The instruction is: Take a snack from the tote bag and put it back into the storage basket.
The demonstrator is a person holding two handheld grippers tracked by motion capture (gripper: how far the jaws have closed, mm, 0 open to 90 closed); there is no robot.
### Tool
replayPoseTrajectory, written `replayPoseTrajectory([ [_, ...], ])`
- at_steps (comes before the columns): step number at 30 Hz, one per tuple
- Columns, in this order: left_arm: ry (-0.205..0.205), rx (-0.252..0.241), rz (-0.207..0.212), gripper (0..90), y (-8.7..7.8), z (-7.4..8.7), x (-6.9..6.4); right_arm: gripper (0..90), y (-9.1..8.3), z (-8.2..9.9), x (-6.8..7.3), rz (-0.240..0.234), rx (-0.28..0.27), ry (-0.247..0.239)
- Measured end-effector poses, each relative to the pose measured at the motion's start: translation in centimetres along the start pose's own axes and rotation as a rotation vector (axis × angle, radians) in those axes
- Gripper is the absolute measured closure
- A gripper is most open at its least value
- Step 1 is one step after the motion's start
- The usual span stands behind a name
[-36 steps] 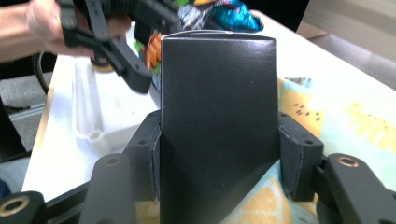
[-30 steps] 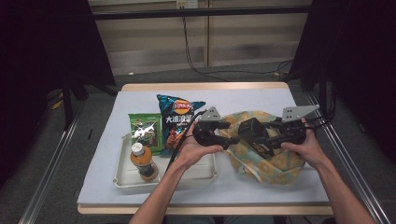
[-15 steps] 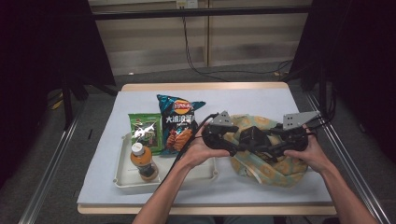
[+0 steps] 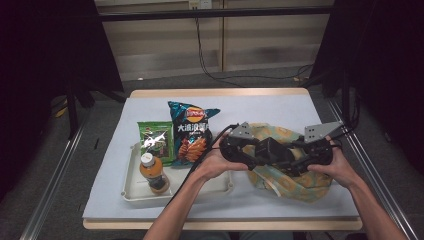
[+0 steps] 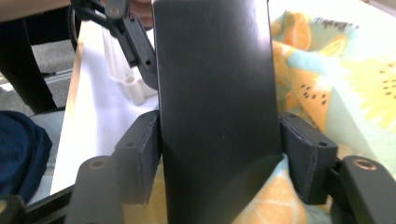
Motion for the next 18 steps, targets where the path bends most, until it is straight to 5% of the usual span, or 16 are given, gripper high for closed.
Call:
replayPoseTrajectory([
  [7,0.012,0.012,0.016,26.3,0.5,-0.3,-0.5,40.4,0.2,1.0,0.3,0.016,0.077,-0.028],
  [18,0.049,0.030,0.033,32.2,0.6,-0.1,-0.6,39.6,0.0,1.2,0.2,0.004,0.074,-0.016],
])
Point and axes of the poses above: each handheld gripper's, and its own axes: y roughly forward along the jaws, z roughly out of its underside, x roughly to its left, the point moved 5 cm from there along y, roughly forward along the jaws, and after that the axes turned 9 degrees about -x, right-handed, at the moved point
